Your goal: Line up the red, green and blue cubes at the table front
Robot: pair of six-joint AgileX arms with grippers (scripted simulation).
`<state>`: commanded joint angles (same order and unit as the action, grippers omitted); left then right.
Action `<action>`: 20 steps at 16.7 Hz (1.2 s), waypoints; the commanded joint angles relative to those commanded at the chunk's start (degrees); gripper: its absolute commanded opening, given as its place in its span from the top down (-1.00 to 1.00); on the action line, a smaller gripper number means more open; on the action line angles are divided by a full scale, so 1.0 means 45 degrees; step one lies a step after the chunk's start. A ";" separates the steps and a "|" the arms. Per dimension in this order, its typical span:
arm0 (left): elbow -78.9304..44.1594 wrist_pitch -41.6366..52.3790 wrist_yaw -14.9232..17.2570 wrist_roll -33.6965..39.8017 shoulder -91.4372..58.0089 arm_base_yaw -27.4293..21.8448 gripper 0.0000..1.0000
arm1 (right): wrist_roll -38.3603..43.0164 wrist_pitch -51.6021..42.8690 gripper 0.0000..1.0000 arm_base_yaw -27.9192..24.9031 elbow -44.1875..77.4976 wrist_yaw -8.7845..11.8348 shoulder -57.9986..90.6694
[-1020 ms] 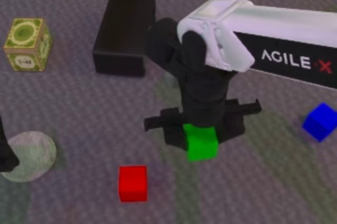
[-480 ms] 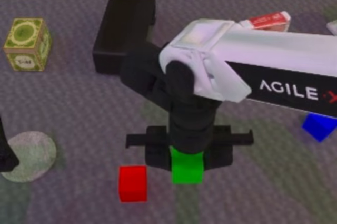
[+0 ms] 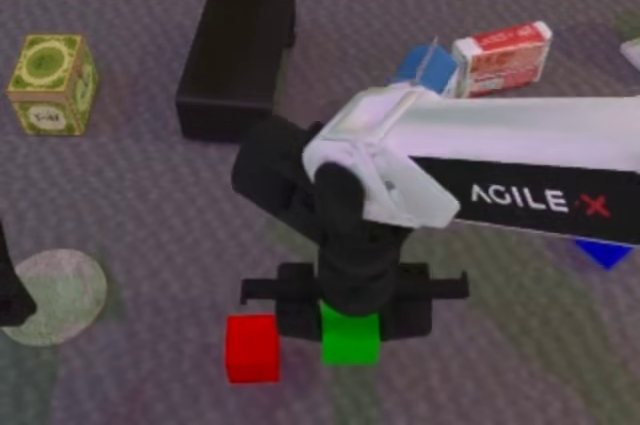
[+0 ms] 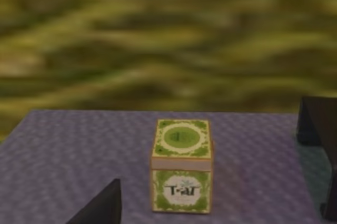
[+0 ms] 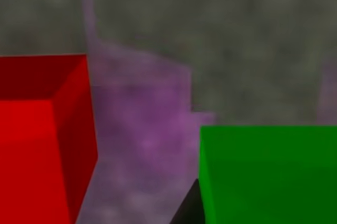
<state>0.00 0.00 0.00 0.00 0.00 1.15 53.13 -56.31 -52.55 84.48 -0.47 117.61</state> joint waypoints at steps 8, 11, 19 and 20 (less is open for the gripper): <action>0.0000 0.0000 0.0000 0.0000 0.0000 0.0000 -1.00 | 0.0039 0.1211 0.85 -0.0044 -0.0845 0.0006 0.0445; 0.0000 0.0000 0.0000 0.0000 0.0000 0.0000 -1.00 | 0.0039 0.1211 0.40 -0.0044 -0.0845 0.0006 0.0445; 0.0000 0.0000 0.0000 0.0000 0.0000 0.0000 -1.00 | 0.0039 0.1211 -0.81 -0.0044 -0.0845 0.0006 0.0445; 0.0000 0.0000 0.0000 0.0000 0.0000 0.0000 -1.00 | 0.0039 0.1211 -0.96 -0.0044 -0.0845 0.0006 0.0445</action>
<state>0.00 0.00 0.00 0.00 0.00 1.15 53.31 -50.86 -52.74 80.67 -0.44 119.61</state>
